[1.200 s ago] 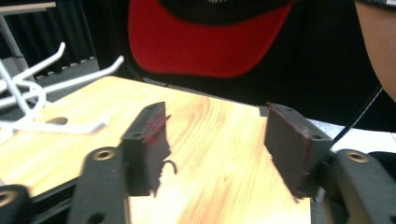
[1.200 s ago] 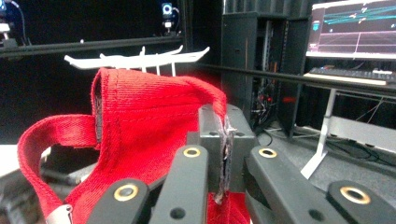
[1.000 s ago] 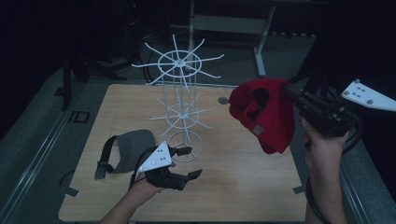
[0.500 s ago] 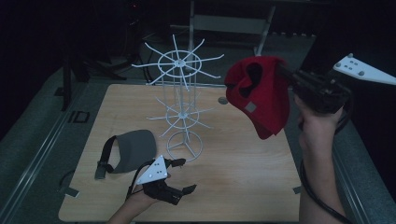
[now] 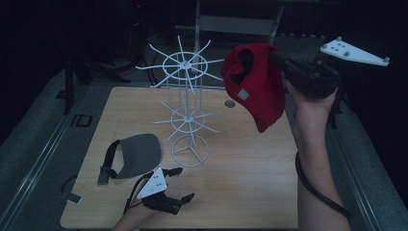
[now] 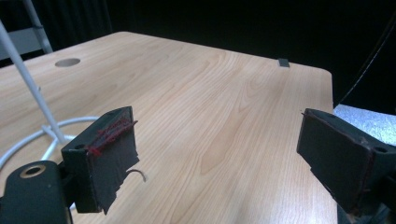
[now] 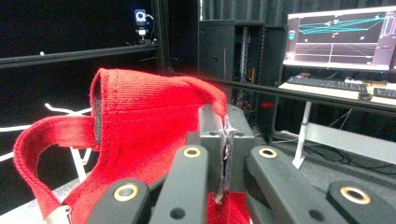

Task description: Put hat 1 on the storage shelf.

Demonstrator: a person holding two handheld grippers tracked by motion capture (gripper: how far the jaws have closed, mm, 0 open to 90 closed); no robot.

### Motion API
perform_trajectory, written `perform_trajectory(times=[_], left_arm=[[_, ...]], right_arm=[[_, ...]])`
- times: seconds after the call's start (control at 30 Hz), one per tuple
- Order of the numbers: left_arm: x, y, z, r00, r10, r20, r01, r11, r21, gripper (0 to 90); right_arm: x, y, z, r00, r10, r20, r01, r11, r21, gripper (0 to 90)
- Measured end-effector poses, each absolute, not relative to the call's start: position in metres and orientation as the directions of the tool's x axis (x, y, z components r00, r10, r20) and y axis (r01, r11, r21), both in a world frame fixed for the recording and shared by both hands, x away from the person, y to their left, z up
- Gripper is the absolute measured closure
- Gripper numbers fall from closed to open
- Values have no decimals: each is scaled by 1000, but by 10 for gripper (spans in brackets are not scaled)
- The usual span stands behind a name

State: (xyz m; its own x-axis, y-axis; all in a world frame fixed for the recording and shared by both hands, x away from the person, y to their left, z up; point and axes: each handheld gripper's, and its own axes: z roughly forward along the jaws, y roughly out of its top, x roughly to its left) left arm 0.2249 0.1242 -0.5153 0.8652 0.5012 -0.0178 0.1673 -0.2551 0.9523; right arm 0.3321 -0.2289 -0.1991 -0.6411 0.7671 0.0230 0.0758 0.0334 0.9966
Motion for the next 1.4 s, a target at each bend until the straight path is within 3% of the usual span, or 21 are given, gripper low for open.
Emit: perform_trajectory(times=[0.7,1.4], left_arm=[[223,133,-522,851,523,-46,186,-218,958,126],[223,133,-528,850,524,-55,194,-214,957,127]], right_arm=[[358,-204,-225,-647,762,23,166,111,980,881],[346,-214,-277,-677,736,-5,169,162,972,850]])
